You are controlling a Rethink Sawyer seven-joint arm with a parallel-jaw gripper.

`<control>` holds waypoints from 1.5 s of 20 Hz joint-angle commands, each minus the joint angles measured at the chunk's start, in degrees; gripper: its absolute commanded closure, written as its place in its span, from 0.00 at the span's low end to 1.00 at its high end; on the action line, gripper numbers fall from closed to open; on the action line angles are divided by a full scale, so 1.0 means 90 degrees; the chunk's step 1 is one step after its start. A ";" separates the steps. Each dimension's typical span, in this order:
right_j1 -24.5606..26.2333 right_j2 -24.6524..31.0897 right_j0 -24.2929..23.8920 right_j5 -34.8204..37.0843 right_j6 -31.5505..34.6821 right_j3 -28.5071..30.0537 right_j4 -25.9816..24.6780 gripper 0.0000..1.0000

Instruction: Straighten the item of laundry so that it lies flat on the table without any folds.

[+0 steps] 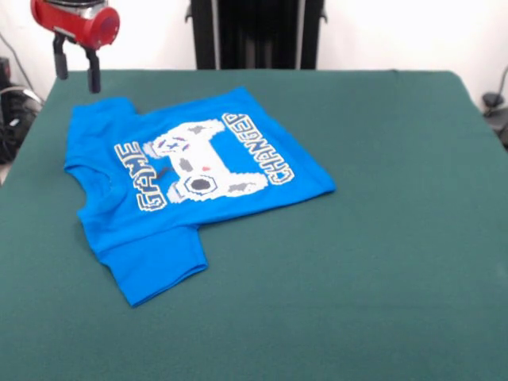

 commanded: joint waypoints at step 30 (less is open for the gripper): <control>0.1377 0.0261 0.0574 -0.1268 0.0329 0.0461 -0.0465 0.00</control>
